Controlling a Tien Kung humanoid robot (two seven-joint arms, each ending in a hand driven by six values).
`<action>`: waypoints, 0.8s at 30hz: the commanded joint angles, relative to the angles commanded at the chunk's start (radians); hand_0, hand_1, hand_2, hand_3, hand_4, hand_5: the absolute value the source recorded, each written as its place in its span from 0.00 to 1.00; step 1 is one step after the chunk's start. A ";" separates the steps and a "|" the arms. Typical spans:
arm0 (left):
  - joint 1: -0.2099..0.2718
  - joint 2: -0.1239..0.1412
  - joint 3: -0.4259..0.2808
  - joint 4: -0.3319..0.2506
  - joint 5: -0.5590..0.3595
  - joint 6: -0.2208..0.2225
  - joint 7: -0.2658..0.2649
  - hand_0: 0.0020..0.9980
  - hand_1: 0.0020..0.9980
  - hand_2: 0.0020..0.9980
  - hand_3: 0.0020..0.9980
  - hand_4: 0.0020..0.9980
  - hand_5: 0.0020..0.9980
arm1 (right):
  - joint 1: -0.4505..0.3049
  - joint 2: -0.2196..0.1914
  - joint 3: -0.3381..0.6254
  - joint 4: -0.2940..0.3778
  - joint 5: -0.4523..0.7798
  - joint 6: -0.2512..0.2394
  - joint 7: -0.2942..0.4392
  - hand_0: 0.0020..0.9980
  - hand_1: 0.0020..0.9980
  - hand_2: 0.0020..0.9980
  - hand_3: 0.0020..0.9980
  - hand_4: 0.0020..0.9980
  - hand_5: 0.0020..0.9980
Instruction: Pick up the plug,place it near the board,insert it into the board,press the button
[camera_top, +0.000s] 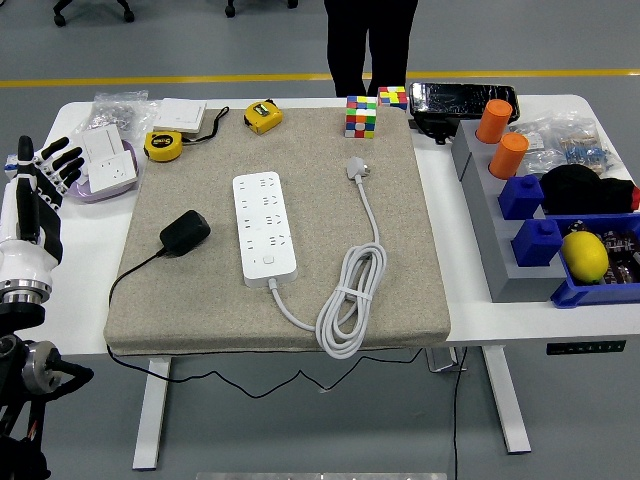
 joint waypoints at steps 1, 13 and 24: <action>0.002 0.000 -0.002 -0.002 0.002 -0.001 0.001 0.79 0.77 0.70 0.57 1.00 0.90 | 0.000 -0.001 0.003 0.000 -0.003 0.000 -0.001 0.82 0.75 0.75 0.75 1.00 0.82; 0.007 0.000 -0.016 -0.002 0.002 -0.009 0.002 0.76 0.72 0.65 0.77 1.00 0.87 | 0.007 -0.006 -0.011 0.000 0.014 0.001 -0.001 0.82 0.75 0.74 0.76 1.00 0.83; 0.003 0.000 -0.016 0.002 0.008 -0.010 0.003 0.77 0.76 0.71 0.70 1.00 0.87 | 0.011 -0.003 -0.011 0.000 0.020 -0.001 -0.002 0.82 0.75 0.75 0.76 1.00 0.83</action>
